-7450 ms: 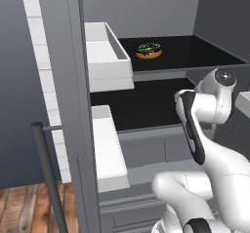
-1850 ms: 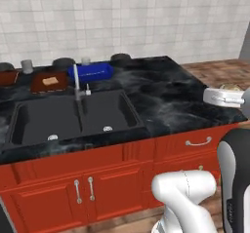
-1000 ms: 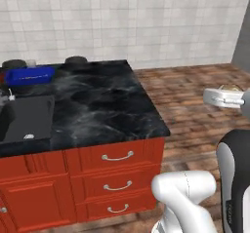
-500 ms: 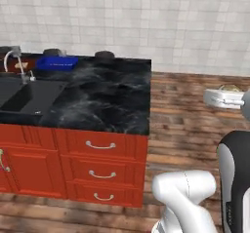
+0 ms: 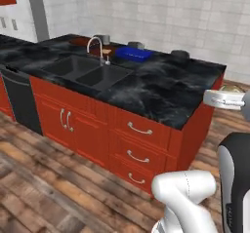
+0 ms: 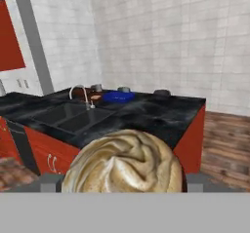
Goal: Take the donut and cupcake from the fridge and place them on the empty tray on the dining counter.
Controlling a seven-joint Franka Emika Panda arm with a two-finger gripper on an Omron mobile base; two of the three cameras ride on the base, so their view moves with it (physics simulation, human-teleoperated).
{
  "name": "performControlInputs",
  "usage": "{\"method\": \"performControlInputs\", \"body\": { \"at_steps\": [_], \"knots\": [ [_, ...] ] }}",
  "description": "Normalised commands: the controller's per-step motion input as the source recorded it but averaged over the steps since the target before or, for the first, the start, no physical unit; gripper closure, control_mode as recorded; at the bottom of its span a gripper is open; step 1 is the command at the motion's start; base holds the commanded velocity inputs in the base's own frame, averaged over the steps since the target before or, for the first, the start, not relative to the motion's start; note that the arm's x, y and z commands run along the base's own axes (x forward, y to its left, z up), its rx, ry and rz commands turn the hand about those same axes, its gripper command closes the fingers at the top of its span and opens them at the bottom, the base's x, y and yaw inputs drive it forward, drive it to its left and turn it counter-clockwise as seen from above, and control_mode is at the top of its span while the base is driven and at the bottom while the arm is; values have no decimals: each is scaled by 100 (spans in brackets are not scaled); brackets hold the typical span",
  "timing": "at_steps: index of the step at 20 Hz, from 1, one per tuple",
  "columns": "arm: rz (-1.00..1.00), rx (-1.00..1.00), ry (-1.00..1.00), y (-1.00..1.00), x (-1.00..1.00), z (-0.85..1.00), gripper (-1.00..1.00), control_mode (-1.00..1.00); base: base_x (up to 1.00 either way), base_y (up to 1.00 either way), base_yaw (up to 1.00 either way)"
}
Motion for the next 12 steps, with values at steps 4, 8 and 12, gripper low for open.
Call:
{"method": "performControlInputs", "body": {
  "at_steps": [4,8,12],
  "knots": [
    [0,0,0,0,0,0,100,100,-1,-23,87],
    [0,0,0,0,0,0,100,100,-11,-82,62],
    [0,0,0,0,0,0,100,100,-2,-100,6]
  ]
}}
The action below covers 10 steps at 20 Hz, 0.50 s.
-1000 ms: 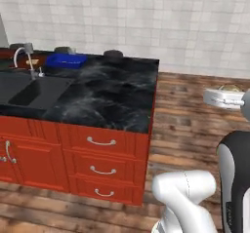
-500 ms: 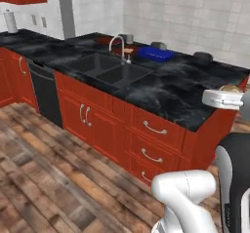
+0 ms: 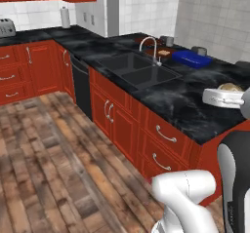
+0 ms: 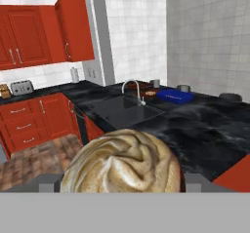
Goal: Take the donut and cupcake from the fridge and place them on the empty tray on the dining counter.
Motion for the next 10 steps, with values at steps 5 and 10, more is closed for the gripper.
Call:
{"method": "performControlInputs", "body": {
  "at_steps": [5,10],
  "knots": [
    [0,0,0,0,0,0,100,100,0,-100,0],
    [0,0,0,0,0,0,100,100,0,-100,0]
  ]
}}
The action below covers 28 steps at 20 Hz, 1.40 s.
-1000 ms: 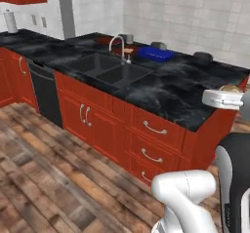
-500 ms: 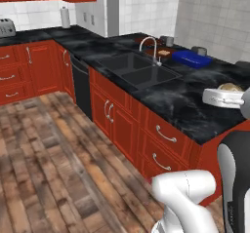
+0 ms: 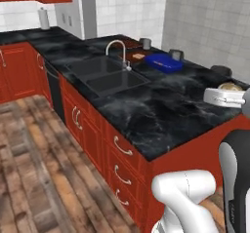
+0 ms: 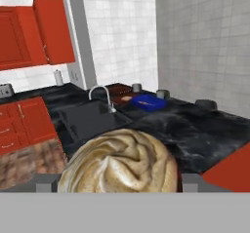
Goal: Take the donut and cupcake from the fridge and place them on the empty tray on the dining counter.
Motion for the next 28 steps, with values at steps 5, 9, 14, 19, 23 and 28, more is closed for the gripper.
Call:
{"method": "performControlInputs", "body": {
  "at_steps": [5,9,14,19,23,28],
  "knots": [
    [0,0,0,0,0,0,100,100,0,-100,0],
    [0,0,0,0,0,0,100,100,2,-100,0],
    [0,0,0,0,0,0,100,100,8,-100,0],
    [0,0,0,0,0,0,100,100,12,-100,0],
    [0,0,0,0,0,0,100,100,16,-100,0],
    [0,0,0,0,0,0,100,100,19,-100,0]
  ]
}}
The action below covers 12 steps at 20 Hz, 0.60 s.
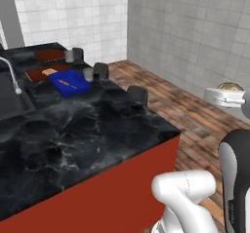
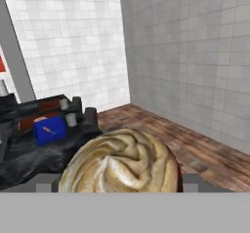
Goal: Take the donut and cupcake from the fridge and place them on the empty tray on the dining counter.
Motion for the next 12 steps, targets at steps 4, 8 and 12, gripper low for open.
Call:
{"method": "performControlInputs", "body": {
  "at_steps": [4,8,12],
  "knots": [
    [0,0,0,0,0,0,100,100,19,-100,0],
    [0,0,0,0,0,0,100,100,22,-100,0],
    [0,0,0,0,0,0,100,100,42,-100,5]
  ]
}}
